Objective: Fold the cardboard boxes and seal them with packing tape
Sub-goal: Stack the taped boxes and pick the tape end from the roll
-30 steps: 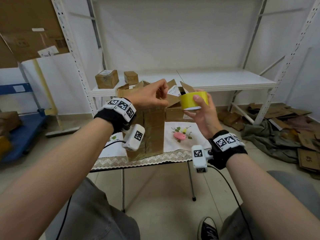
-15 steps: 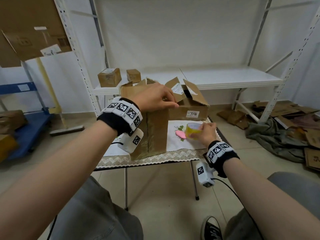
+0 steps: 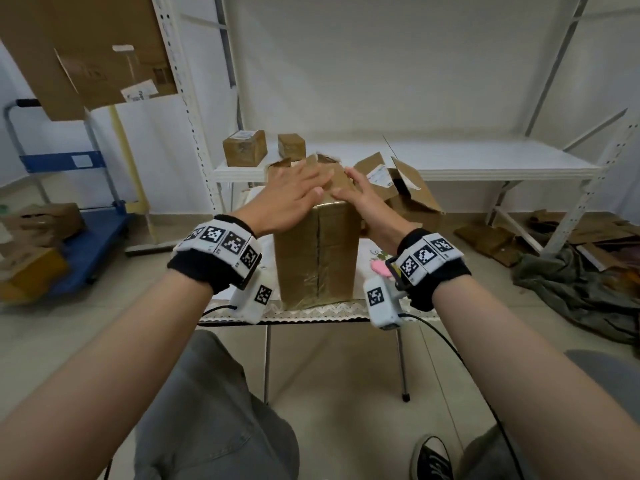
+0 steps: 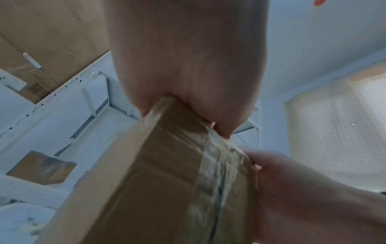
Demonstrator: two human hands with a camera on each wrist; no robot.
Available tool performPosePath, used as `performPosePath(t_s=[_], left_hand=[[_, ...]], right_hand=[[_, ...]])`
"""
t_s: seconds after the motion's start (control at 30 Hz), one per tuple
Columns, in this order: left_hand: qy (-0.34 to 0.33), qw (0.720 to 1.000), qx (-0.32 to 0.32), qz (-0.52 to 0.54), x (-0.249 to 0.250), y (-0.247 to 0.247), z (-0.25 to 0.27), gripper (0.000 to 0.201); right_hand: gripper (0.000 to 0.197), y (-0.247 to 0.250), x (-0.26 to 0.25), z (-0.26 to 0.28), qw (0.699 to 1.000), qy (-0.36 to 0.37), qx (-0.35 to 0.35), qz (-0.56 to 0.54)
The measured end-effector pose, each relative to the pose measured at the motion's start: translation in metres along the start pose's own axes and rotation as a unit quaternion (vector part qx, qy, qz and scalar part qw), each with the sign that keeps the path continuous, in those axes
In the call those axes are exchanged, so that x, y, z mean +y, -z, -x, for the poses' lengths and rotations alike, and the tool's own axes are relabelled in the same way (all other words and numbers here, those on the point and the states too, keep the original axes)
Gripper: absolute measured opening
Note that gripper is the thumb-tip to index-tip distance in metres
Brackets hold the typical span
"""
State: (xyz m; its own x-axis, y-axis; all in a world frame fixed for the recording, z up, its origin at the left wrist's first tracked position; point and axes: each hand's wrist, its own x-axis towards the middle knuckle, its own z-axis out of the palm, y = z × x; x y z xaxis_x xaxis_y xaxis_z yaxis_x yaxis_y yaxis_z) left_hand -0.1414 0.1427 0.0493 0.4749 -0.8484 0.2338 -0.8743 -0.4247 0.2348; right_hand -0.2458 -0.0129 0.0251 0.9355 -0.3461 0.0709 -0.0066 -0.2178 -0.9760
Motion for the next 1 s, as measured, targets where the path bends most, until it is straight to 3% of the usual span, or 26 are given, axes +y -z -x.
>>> performPosePath(t_s=[0.07, 0.13, 0.2, 0.27, 0.3, 0.4, 0.53, 0.63, 0.73, 0.8, 0.9, 1.0], left_hand=[[0.029, 0.995, 0.040, 0.081, 0.001, 0.002, 0.004, 0.064], [0.136, 0.962, 0.063, 0.227, -0.006, 0.003, 0.013, 0.088], [0.248, 0.899, 0.011, 0.360, -0.013, 0.002, 0.025, 0.097], [0.276, 0.856, -0.072, 0.431, -0.015, 0.001, 0.036, 0.088], [0.272, 0.850, -0.079, 0.445, -0.014, 0.004, 0.041, 0.084], [0.257, 0.865, -0.060, 0.427, -0.008, 0.028, 0.042, 0.082], [0.229, 0.892, -0.016, 0.388, -0.003, 0.078, 0.042, 0.089], [0.201, 0.904, 0.047, 0.375, -0.007, 0.103, 0.040, 0.066], [0.181, 0.892, 0.090, 0.405, -0.017, 0.104, 0.037, 0.042], [0.188, 0.876, 0.113, 0.429, -0.032, 0.092, 0.037, 0.055], [0.183, 0.868, 0.129, 0.443, -0.061, 0.061, 0.038, 0.088], [0.181, 0.869, 0.145, 0.437, -0.088, 0.031, 0.033, 0.101]], right_hand=[[0.075, 0.004, 0.001, -0.003, 0.999, -0.034, -0.006, -0.032], [0.075, 0.011, 0.002, -0.003, 0.997, -0.070, -0.022, -0.030], [0.068, 0.017, 0.002, 0.003, 0.993, -0.107, -0.051, 0.009], [0.063, 0.017, 0.000, 0.011, 0.989, -0.126, -0.068, 0.032], [0.060, 0.016, -0.004, 0.013, 0.990, -0.119, -0.063, 0.040], [0.065, 0.013, -0.031, 0.020, 0.994, -0.091, -0.035, 0.058], [0.054, 0.015, -0.077, 0.024, 0.998, -0.018, -0.005, 0.062], [0.042, 0.010, -0.097, 0.017, 0.998, 0.039, 0.002, 0.042], [0.030, -0.007, -0.100, 0.004, 0.996, 0.085, 0.020, 0.012], [0.040, -0.016, -0.091, -0.010, 0.995, 0.100, 0.012, 0.002], [0.071, -0.025, -0.062, -0.027, 0.996, 0.089, -0.010, -0.016], [0.091, -0.038, -0.036, -0.044, 0.995, 0.094, -0.023, 0.006]])
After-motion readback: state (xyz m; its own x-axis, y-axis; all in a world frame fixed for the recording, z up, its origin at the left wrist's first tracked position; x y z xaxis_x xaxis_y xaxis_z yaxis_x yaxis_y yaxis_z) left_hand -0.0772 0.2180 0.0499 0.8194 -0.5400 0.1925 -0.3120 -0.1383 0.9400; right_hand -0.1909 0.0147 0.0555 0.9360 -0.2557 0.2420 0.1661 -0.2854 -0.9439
